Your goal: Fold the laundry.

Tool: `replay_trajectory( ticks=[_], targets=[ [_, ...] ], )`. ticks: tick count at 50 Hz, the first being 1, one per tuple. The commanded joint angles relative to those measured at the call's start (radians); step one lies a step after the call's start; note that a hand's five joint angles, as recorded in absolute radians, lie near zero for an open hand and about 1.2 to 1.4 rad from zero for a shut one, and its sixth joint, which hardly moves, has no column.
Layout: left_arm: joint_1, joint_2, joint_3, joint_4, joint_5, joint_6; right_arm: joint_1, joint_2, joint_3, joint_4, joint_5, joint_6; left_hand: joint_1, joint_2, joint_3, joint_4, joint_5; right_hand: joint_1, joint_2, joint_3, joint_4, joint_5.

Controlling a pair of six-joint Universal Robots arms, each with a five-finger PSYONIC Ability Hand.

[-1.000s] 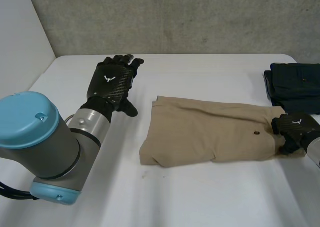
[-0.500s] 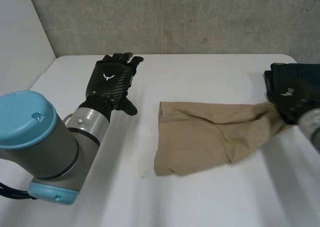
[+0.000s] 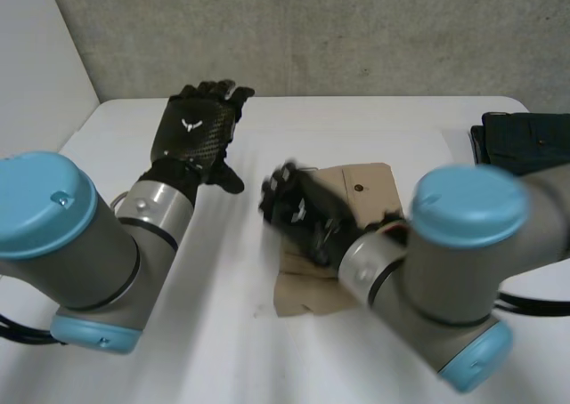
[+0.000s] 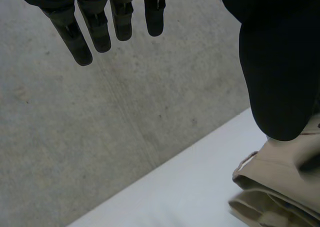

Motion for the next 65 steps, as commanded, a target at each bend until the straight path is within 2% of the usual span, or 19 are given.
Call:
replay_trajectory(
  ticks=[1, 2, 5, 10, 14, 24, 31, 37, 44, 54, 60, 65],
  targets=[
    [-0.007, -0.004, 0.084, -0.007, -0.005, -0.002, -0.152, -0.209, -0.018, 0.011, 0.008, 0.631, -0.004, -0.006, -0.011, -0.004, -0.023, -0.031, -0.047, -0.041, -0.060, -0.070],
    [-0.010, -0.005, 0.094, -0.009, -0.007, -0.002, -0.203, -0.233, -0.011, 0.029, 0.008, 0.718, -0.004, -0.006, -0.011, -0.004, -0.023, -0.031, -0.047, -0.041, -0.060, -0.070],
    [-0.052, -0.019, 0.137, -0.016, -0.002, -0.008, -0.286, -0.247, -0.003, 0.097, 0.010, 0.785, -0.001, -0.003, -0.008, -0.001, -0.020, -0.031, -0.047, -0.041, -0.060, -0.070],
    [-0.160, -0.141, 0.238, -0.079, 0.007, -0.034, -0.358, -0.214, 0.000, 0.175, 0.024, 0.786, 0.014, 0.012, 0.006, 0.013, -0.006, -0.031, -0.047, -0.041, -0.060, -0.070],
    [-0.202, -0.267, 0.359, -0.186, 0.007, -0.037, -0.372, -0.132, -0.012, 0.186, 0.047, 0.786, 0.014, 0.012, 0.006, 0.013, -0.006, -0.031, -0.047, -0.041, -0.060, -0.070],
    [-0.223, -0.560, 0.696, -0.473, -0.001, -0.051, -0.367, 0.058, -0.066, 0.191, 0.036, 0.782, 0.037, 0.035, 0.030, 0.037, 0.018, -0.031, -0.047, -0.041, -0.060, -0.070],
    [-0.219, -0.635, 0.750, -0.496, -0.005, -0.042, -0.366, 0.181, -0.118, 0.189, 0.041, 0.759, 0.084, 0.082, 0.077, 0.084, 0.065, -0.031, -0.047, -0.041, -0.060, -0.070],
    [-0.214, -0.656, 0.730, -0.538, -0.025, -0.040, -0.357, 0.234, -0.138, 0.189, 0.047, 0.690, 0.087, 0.085, 0.080, 0.087, 0.068, -0.031, -0.047, -0.041, -0.060, -0.070],
    [-0.205, -0.665, 0.731, -0.607, -0.062, -0.024, -0.352, 0.245, -0.137, 0.189, 0.048, 0.518, 0.084, 0.082, 0.077, 0.084, 0.065, -0.031, -0.047, -0.041, -0.060, -0.070],
    [-0.207, -0.656, 0.748, -0.650, -0.059, 0.012, -0.347, 0.236, -0.129, 0.188, 0.038, 0.473, 0.081, 0.079, 0.074, 0.081, 0.062, -0.031, -0.047, -0.041, -0.060, -0.070],
    [-0.202, -0.633, 0.747, -0.656, -0.054, 0.003, -0.350, 0.155, -0.089, 0.168, 0.047, 0.490, 0.081, 0.079, 0.074, 0.081, 0.062, -0.031, -0.047, -0.041, -0.060, -0.070],
    [-0.179, -0.501, 0.698, -0.655, -0.039, -0.001, -0.353, 0.014, 0.000, 0.088, 0.097, 0.503, 0.072, 0.071, 0.065, 0.072, 0.053, -0.031, -0.047, -0.041, -0.060, -0.070]
  ],
)
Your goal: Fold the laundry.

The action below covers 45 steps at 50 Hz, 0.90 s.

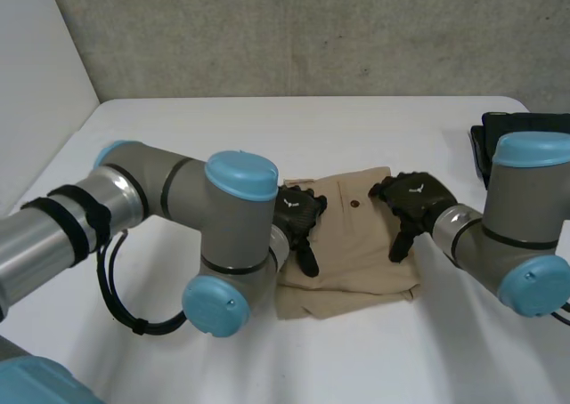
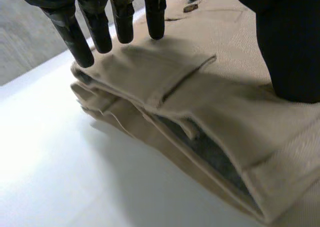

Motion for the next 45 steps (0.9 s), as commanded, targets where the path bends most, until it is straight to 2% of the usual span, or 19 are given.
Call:
replay_trajectory(
  ticks=[1, 4, 6, 13, 17, 27, 32, 36, 45],
  targets=[
    [0.030, 0.183, -0.069, 0.002, 0.035, -0.009, -0.005, -0.222, 0.140, -0.115, 0.093, 0.033, 0.027, 0.028, 0.045, 0.041, 0.046, 0.018, -0.047, -0.034, -0.060, -0.066],
    [0.037, 0.268, -0.104, 0.002, 0.076, -0.010, 0.003, -0.311, 0.222, -0.156, 0.153, 0.052, 0.021, 0.022, 0.039, 0.035, 0.041, 0.018, -0.047, -0.034, -0.060, -0.066],
    [0.045, 0.341, -0.148, 0.001, 0.122, -0.012, 0.009, -0.341, 0.263, -0.161, 0.163, 0.055, 0.013, 0.013, 0.030, 0.026, 0.032, 0.018, -0.047, -0.034, -0.060, -0.066],
    [0.079, 0.554, -0.317, 0.005, 0.297, -0.014, 0.063, -0.399, 0.454, -0.172, 0.091, 0.081, -0.023, -0.022, -0.005, -0.009, -0.003, 0.018, -0.047, -0.034, -0.060, -0.066],
    [0.099, 0.630, -0.392, 0.006, 0.351, -0.017, 0.107, -0.391, 0.526, -0.216, 0.056, 0.110, -0.026, -0.025, -0.008, -0.012, -0.006, 0.018, -0.047, -0.034, -0.060, -0.066],
    [0.119, 0.676, -0.474, 0.008, 0.364, -0.017, 0.180, -0.247, 0.564, -0.423, 0.072, 0.119, -0.032, -0.031, -0.014, -0.018, -0.012, 0.018, -0.047, -0.034, -0.060, -0.066],
    [0.117, 0.678, -0.474, 0.008, 0.364, -0.017, 0.192, -0.175, 0.549, -0.528, 0.132, 0.092, -0.032, -0.031, -0.014, -0.018, -0.012, 0.018, -0.047, -0.034, -0.060, -0.066],
    [0.115, 0.678, -0.474, 0.008, 0.364, -0.018, 0.192, -0.141, 0.541, -0.555, 0.148, 0.043, -0.032, -0.031, -0.014, -0.018, -0.012, 0.018, -0.047, -0.034, -0.060, -0.066],
    [0.117, 0.679, -0.475, 0.008, 0.364, -0.032, 0.192, -0.109, 0.521, -0.649, 0.134, -0.010, -0.032, -0.031, -0.014, -0.018, -0.012, 0.327, 0.262, 0.275, 0.250, 0.244]
  ],
)
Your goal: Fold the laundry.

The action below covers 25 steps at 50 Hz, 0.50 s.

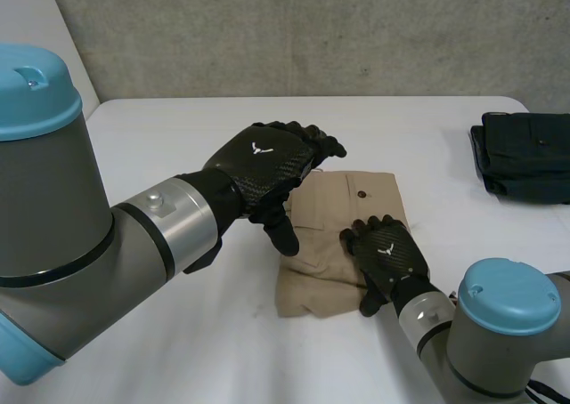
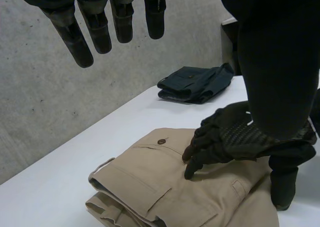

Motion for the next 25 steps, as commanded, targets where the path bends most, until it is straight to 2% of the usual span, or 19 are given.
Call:
replay_trajectory(
  ticks=[1, 6, 20, 24, 25],
  targets=[
    [0.001, 0.000, 0.000, 0.000, 0.000, -0.014, -0.002, 0.027, -0.022, -0.068, -0.007, -0.037, -0.023, -0.017, -0.012, -0.012, -0.008, 0.247, 0.215, 0.214, 0.218, 0.212],
    [0.001, 0.002, -0.001, 0.003, 0.000, -0.034, -0.002, 0.045, -0.053, -0.072, -0.007, -0.048, -0.023, -0.017, -0.012, -0.012, -0.008, 0.391, 0.358, 0.358, 0.362, 0.356],
    [0.003, 0.002, -0.004, 0.006, -0.001, -0.038, -0.002, 0.132, -0.212, -0.055, -0.004, -0.049, -0.020, -0.014, -0.009, -0.010, -0.005, 0.488, 0.455, 0.455, 0.459, 0.453],
    [0.003, 0.002, -0.006, 0.005, 0.000, -0.038, -0.003, 0.174, -0.268, -0.031, -0.003, -0.057, -0.020, -0.014, -0.009, -0.010, -0.005, 0.784, 0.751, 0.751, 0.755, 0.749],
    [0.003, 0.000, -0.006, 0.005, -0.001, -0.038, -0.003, 0.180, -0.281, -0.014, -0.003, -0.062, -0.020, -0.014, -0.009, -0.010, -0.005, 1.017, 0.985, 0.984, 0.988, 0.982]
  ],
)
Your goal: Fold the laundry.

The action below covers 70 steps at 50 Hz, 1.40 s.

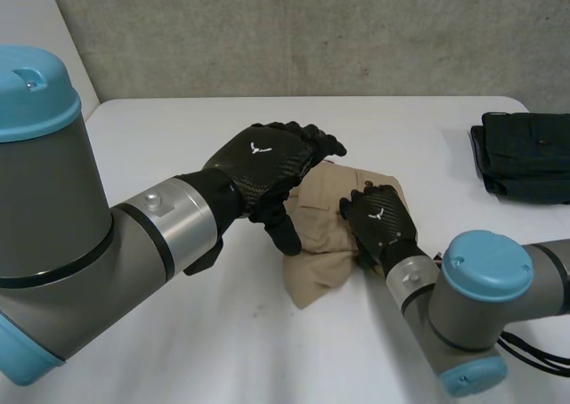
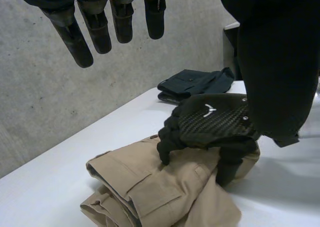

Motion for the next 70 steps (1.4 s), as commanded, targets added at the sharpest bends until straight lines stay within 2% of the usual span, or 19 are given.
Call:
replay_trajectory(
  ticks=[1, 8, 13, 17, 21, 24, 27, 30, 36, 39, 43, 51, 56, 62, 70],
  targets=[
    [0.001, -0.002, -0.001, 0.000, -0.001, 0.000, -0.001, 0.064, -0.091, 0.052, 0.004, -0.015, -0.020, -0.014, -0.009, -0.010, -0.005, 0.849, 0.750, 0.753, 0.755, 0.830],
    [0.003, -0.002, 0.000, 0.001, -0.001, 0.000, -0.026, 0.035, -0.117, 0.112, 0.002, -0.019, -0.020, -0.014, -0.009, -0.010, -0.005, 0.850, 0.751, 0.755, 0.757, 0.831],
    [0.004, -0.002, 0.000, 0.001, -0.001, 0.000, -0.116, 0.012, -0.154, 0.203, -0.027, -0.053, -0.020, -0.014, -0.009, -0.010, -0.005, 0.850, 0.751, 0.755, 0.757, 0.831],
    [0.006, -0.002, 0.000, 0.001, -0.001, 0.000, -0.208, 0.013, -0.195, 0.240, -0.108, -0.148, -0.020, -0.014, -0.009, -0.010, -0.005, 0.850, 0.751, 0.755, 0.757, 0.831],
    [0.006, -0.002, 0.000, 0.001, -0.001, 0.000, -0.314, 0.030, -0.250, 0.249, -0.229, -0.269, -0.020, -0.014, -0.009, -0.010, -0.005, 0.850, 0.751, 0.755, 0.757, 0.831],
    [0.006, -0.002, 0.000, 0.001, -0.001, 0.000, -0.378, 0.076, -0.319, 0.250, -0.362, -0.361, -0.020, -0.014, -0.009, -0.010, -0.005, 0.850, 0.751, 0.755, 0.757, 0.831],
    [0.006, -0.002, 0.000, 0.003, -0.003, 0.000, -0.408, 0.102, -0.393, 0.247, -0.471, -0.395, -0.020, -0.014, -0.009, -0.010, -0.005, 0.850, 0.751, 0.755, 0.757, 0.831],
    [0.006, -0.002, 0.002, 0.003, -0.003, 0.000, -0.424, 0.124, -0.512, 0.244, -0.525, -0.375, -0.020, -0.014, -0.009, -0.010, -0.005, 0.850, 0.751, 0.755, 0.757, 0.831],
    [0.007, -0.002, 0.000, 0.004, -0.003, 0.000, -0.451, 0.167, -0.753, 0.231, -0.490, -0.251, -0.020, -0.014, -0.009, -0.010, -0.005, 0.850, 0.751, 0.755, 0.757, 0.831],
    [0.007, -0.003, 0.000, 0.009, -0.004, 0.000, -0.480, 0.228, -0.945, 0.206, -0.447, -0.143, -0.020, -0.014, -0.009, -0.010, -0.005, 0.850, 0.751, 0.755, 0.757, 0.831],
    [0.007, -0.003, 0.000, 0.015, -0.007, 0.000, -0.510, 0.286, -1.107, 0.192, -0.409, -0.075, -0.020, -0.014, -0.009, -0.010, -0.005, 0.850, 0.751, 0.755, 0.757, 0.831],
    [0.011, -0.003, 0.000, 0.020, -0.007, -0.019, -0.596, 0.430, -1.347, 0.198, -0.390, -0.033, -0.017, -0.011, -0.006, -0.007, -0.002, 0.850, 0.751, 0.755, 0.757, 0.831],
    [0.009, -0.005, 0.000, 0.038, -0.007, -0.061, -0.619, 0.495, -1.353, 0.198, -0.400, -0.035, -0.014, -0.008, -0.003, -0.004, 0.001, 0.850, 0.751, 0.755, 0.757, 0.831],
    [0.007, -0.014, -0.003, 0.044, -0.007, -0.085, -0.688, 0.544, -1.205, 0.191, -0.432, -0.056, -0.014, -0.008, -0.003, -0.004, 0.001, 0.850, 0.751, 0.755, 0.757, 0.831],
    [0.007, -0.019, -0.010, 0.047, -0.007, -0.085, -0.790, 0.546, -1.001, 0.119, -0.554, -0.219, -0.014, -0.008, -0.003, -0.004, 0.001, 0.850, 0.751, 0.755, 0.757, 0.831]
  ],
)
